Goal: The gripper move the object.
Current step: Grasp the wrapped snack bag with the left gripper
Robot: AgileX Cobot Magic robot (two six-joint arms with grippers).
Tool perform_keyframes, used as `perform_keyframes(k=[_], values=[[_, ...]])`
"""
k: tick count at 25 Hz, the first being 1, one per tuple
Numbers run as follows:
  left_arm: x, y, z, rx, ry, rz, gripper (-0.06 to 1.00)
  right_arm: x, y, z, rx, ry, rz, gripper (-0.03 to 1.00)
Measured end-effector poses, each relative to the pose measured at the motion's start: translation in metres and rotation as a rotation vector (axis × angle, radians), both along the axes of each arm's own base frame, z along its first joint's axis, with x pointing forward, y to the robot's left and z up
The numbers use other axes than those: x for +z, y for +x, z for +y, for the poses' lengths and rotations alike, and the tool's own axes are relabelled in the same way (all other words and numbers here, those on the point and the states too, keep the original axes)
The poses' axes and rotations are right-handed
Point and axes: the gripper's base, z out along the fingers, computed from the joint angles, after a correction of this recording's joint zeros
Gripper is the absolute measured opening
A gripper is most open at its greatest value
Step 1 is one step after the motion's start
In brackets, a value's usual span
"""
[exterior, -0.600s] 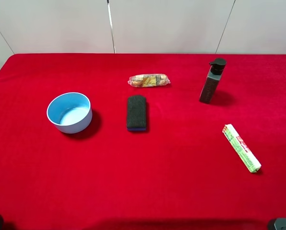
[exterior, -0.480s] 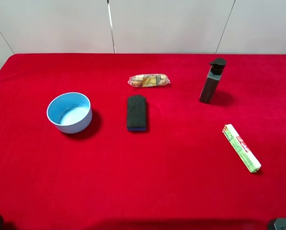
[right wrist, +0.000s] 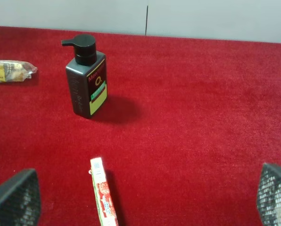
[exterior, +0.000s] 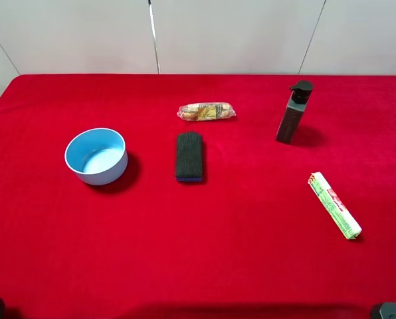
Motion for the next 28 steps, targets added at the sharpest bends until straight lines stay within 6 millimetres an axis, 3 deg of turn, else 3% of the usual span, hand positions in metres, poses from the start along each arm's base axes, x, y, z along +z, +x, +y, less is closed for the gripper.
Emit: perform_keyframes(k=[8,13,28], values=[[0.03,0.028,0.0,-0.005,0.006,0.12,0.96,0.0,0.0,0.0,0.0,0.0,0.0,0.69],[0.044,0.057,0.0,-0.022,0.026,0.229,0.96,0.0,0.0,0.0,0.0,0.0,0.0,0.69],[0.047,0.152,-0.013,-0.183,0.054,0.492,0.96,0.0,0.0,0.0,0.0,0.0,0.0,0.69]])
